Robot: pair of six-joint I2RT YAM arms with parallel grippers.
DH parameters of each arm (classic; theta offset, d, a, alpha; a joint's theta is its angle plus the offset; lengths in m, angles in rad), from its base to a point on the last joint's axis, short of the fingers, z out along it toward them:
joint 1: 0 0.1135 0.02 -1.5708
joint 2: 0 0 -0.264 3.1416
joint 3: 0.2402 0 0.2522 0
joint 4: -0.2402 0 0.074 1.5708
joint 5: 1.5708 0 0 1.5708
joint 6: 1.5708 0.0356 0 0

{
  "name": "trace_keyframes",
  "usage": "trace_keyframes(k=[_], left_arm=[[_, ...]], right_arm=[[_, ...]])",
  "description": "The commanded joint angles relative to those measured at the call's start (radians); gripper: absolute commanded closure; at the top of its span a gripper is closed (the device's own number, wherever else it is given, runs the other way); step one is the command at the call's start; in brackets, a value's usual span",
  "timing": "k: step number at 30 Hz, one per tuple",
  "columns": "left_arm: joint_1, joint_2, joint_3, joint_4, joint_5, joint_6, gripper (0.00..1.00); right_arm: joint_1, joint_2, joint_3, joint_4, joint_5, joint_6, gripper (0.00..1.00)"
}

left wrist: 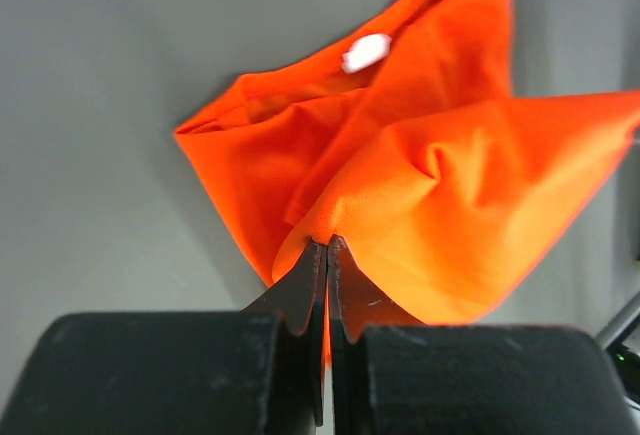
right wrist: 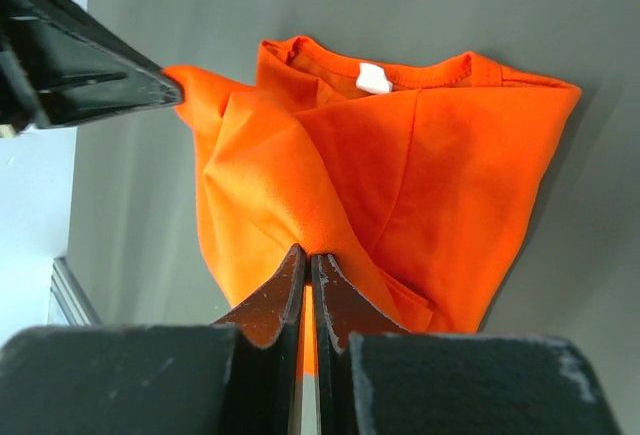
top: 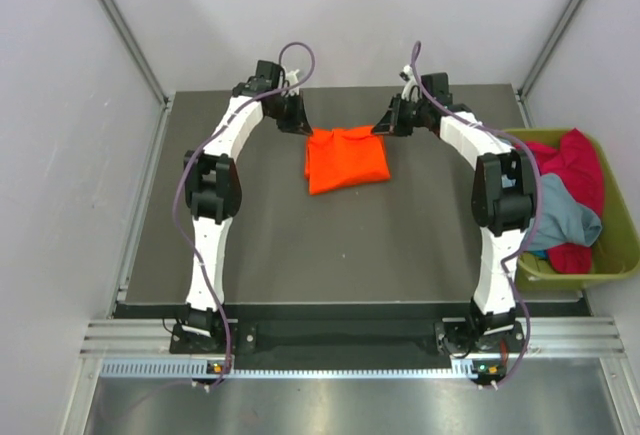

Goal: Fold and stack the t-shirts
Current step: Fold the tshirt

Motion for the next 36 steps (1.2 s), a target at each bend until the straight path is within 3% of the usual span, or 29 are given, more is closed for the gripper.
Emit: trace_keyframes(k=[1,13,23,36], left_arm=[[0.003,0.026,0.055,0.04,-0.024,-0.002,1.0],[0.012,0.027,0.079,0.099,0.007,-0.048,1.0],[0.012,0.047,0.087,0.107,-0.053,-0.03,1.0],[0.014,0.161,0.168,0.15,-0.171,-0.007,1.0]], right_arm=[[-0.003,0.006,0.039,0.055,0.014,-0.001,1.0],[-0.006,-0.01,0.031,0.057,0.042,-0.018,1.0],[-0.01,0.171,0.231,0.057,0.053,-0.019,1.0],[-0.006,0.294,0.318,0.083,0.096,-0.018,1.0]])
